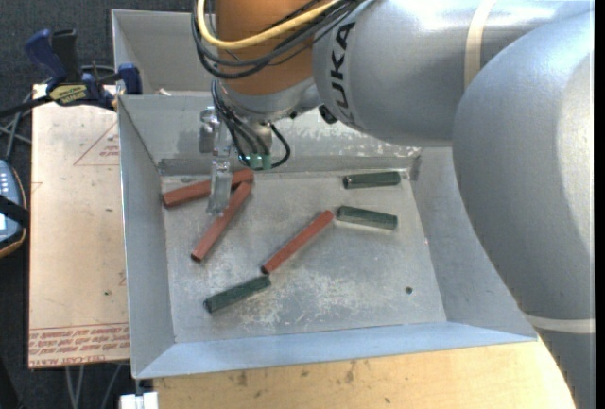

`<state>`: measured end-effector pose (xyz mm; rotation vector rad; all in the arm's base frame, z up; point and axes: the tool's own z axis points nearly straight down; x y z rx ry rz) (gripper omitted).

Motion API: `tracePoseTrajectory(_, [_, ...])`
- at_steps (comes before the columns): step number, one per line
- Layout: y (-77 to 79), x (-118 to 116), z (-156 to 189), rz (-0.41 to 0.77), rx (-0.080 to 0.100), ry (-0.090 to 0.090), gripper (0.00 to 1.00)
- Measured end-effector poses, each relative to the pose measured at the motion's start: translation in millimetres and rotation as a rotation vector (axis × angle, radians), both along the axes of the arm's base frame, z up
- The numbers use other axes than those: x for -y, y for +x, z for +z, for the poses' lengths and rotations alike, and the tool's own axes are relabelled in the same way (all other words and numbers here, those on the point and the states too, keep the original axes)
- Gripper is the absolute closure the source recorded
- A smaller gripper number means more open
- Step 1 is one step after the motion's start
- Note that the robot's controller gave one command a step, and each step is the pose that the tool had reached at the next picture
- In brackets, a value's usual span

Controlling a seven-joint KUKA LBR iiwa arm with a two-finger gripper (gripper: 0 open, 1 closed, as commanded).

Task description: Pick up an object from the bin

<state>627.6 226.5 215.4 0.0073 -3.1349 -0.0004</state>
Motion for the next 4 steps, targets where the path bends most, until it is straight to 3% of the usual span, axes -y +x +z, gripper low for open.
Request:
tracePoseTrajectory(1, [1.9, 1, 5, -0.003, 0.008, 0.001, 0.00])
tracePoseTrajectory(2, [6.6, 8, -38, 0.111, 0.012, 0.002, 0.00])
tracePoseTrajectory(3, [6.3, 22, -56, 0.428, 0.007, 0.002, 0.00])
tracePoseTrajectory(4, [7.9, 12, -93, 0.497, 0.011, 0.003, 0.00])
